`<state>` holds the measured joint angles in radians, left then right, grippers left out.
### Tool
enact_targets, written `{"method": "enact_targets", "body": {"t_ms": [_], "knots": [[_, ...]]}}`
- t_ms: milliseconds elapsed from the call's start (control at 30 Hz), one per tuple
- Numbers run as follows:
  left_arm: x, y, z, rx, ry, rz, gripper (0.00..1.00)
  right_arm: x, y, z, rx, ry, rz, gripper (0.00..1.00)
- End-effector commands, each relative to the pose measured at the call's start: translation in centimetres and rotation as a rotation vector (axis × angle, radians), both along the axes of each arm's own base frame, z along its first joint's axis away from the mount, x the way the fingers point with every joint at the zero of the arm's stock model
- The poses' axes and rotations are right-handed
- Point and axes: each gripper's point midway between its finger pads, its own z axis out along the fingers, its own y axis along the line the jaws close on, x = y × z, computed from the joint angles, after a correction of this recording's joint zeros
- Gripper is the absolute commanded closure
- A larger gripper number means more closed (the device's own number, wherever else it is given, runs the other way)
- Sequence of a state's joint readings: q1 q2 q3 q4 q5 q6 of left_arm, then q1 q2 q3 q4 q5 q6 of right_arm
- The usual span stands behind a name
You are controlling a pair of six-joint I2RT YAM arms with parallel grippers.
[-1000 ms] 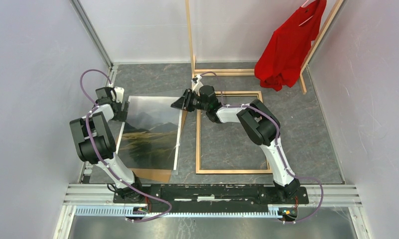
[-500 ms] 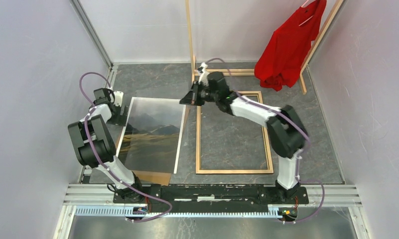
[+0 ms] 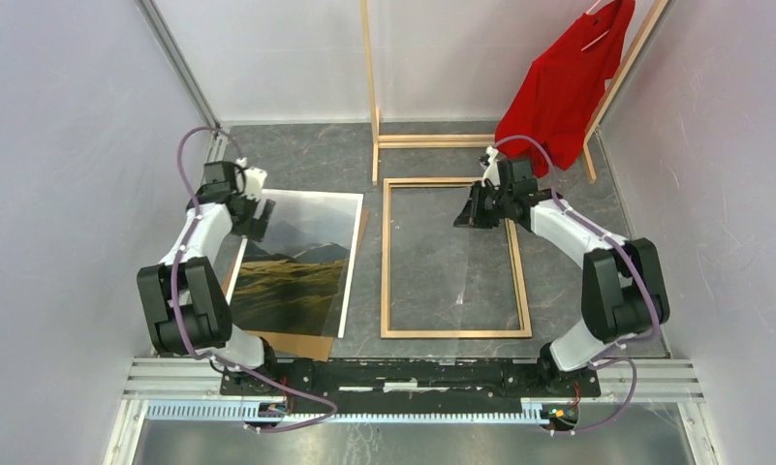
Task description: Put the photo into the frame
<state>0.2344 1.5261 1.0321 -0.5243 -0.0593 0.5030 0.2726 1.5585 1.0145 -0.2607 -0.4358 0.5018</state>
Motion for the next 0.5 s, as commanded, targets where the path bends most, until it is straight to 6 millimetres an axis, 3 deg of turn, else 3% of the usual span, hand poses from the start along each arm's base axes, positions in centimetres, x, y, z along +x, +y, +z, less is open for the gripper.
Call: {"method": "enact_targets", "body": {"t_ms": [0,67,133,233,367,467], "knots": [[0.5,-4.4,2.1,0.004,-0.021,-0.112,0.0,1.0,-1.6,-1.9,-0.132,0.005,0.071,0.81],[0.9,-6.4,2.3,0.013,-0.021,-0.16,0.0,1.7,-1.6,-2.5,-0.149,0.025,0.08,0.66],[1.5,-8.6,2.4,0.026,-0.022,-0.21,0.0,2.3,-2.1,-3.2,-0.178,0.046,0.057,0.42],[2.1,-11.2,1.5,0.039,-0.005,-0.26,0.0,3.1,-3.8,-3.4,-0.255,0.041,-0.017,0.21],[2.2,-13.7,0.2,0.081,0.016,-0.317,0.0,2.2,-6.5,-2.8,-0.326,0.037,-0.104,0.02],[2.1,-15.2,-0.5,0.088,0.016,-0.351,0.0,-0.4,-6.8,-2.6,-0.297,0.043,-0.123,0.02]]}}
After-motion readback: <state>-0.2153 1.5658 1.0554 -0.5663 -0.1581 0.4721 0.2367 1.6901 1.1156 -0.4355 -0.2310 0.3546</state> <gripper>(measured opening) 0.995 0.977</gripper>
